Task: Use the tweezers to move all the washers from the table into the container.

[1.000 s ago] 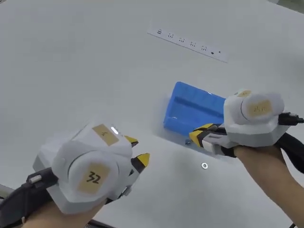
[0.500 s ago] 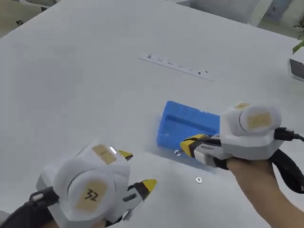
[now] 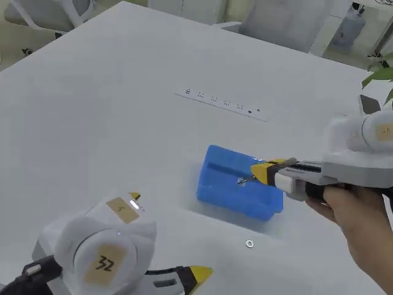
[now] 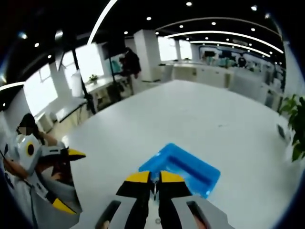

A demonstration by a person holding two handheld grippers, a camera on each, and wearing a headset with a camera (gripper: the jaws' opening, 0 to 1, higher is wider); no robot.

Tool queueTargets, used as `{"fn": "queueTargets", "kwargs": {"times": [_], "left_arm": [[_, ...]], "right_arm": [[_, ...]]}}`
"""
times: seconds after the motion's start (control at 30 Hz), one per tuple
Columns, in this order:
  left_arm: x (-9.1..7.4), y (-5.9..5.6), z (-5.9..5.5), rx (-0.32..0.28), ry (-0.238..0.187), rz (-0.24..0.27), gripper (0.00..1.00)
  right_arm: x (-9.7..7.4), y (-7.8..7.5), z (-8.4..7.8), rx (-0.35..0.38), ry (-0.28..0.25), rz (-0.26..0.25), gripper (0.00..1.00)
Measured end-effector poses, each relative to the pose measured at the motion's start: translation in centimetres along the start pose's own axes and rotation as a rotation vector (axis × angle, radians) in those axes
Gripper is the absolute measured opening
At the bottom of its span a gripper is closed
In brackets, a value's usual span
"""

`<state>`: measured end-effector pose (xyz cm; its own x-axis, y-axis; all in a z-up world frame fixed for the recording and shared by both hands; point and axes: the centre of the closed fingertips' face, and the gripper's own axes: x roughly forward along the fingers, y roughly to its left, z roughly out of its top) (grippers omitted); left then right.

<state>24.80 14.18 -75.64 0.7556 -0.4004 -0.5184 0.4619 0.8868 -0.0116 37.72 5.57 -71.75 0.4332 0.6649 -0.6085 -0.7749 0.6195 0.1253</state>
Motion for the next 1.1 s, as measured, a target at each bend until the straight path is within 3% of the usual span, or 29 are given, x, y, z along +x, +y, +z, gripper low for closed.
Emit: {"fn": "queueTargets", "kwargs": {"times": [0.13,0.3,0.6,0.67,0.87,1.0,1.1], "left_arm": [[-0.6,0.0,0.4,0.005,-0.014,0.007,0.99],[-1.1,0.1,0.7,0.017,-0.003,0.029,0.99],[-2.0,-0.3,1.6,0.010,-0.003,0.038,0.99],[-2.1,-0.4,1.9,0.016,-0.002,0.036,0.99],[-2.3,-0.5,2.1,0.041,0.005,0.043,0.99],[-2.6,-0.4,2.2,0.025,-0.007,0.054,0.99],[-2.6,-0.2,1.9,0.021,0.000,0.064,0.99]], "right_arm": [[1.4,-2.5,-0.6,-0.015,0.028,-0.030,0.02],[2.9,-4.3,-2.9,-0.046,0.112,-0.047,0.02],[5.2,-5.0,-5.5,-0.022,0.183,-0.021,0.02],[5.5,-4.9,-6.0,-0.047,0.206,-0.026,0.02],[6.2,-5.0,-6.6,-0.046,0.241,-0.016,0.02],[6.6,-5.0,-7.1,-0.081,0.261,-0.028,0.02],[6.6,-4.5,-6.6,-0.066,0.209,-0.042,0.02]]}}
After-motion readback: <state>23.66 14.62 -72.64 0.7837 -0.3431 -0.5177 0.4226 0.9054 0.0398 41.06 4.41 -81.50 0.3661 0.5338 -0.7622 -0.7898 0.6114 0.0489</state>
